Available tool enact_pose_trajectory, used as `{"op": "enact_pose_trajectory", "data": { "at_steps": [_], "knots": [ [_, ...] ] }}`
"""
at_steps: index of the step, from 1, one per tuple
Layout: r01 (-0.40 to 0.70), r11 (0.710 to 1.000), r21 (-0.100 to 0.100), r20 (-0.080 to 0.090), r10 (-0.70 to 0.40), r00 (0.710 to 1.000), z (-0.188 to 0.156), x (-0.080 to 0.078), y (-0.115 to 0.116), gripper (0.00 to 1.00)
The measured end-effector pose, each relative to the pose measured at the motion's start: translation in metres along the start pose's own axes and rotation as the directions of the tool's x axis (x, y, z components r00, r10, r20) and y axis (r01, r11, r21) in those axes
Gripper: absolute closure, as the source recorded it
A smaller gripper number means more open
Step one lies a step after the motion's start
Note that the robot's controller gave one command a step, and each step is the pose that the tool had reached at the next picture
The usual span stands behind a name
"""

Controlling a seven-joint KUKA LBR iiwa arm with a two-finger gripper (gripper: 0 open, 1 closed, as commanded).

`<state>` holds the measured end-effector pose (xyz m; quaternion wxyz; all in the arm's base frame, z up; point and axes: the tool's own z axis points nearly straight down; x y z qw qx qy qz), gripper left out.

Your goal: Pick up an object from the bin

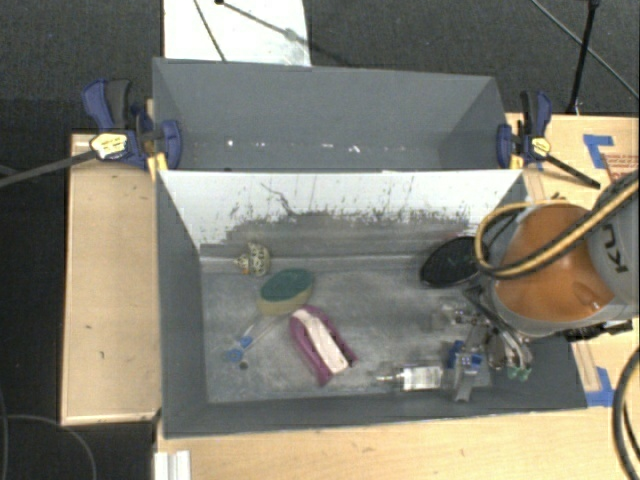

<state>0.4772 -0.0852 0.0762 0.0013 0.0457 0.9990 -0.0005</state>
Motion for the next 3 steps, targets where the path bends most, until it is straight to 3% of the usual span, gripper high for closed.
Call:
{"op": "enact_pose_trajectory", "data": {
  "at_steps": [1,2,3],
  "knots": [
    [0.004,1.000,0.001,0.007,-0.004,1.000,0.005,-0.004,-0.030,0.00],
    [0.007,1.000,0.000,0.004,-0.007,1.000,0.005,-0.003,-0.028,1.00],
    [0.038,0.999,0.002,0.009,-0.038,0.999,-0.148,-0.021,-0.036,1.00]
  ]
}}
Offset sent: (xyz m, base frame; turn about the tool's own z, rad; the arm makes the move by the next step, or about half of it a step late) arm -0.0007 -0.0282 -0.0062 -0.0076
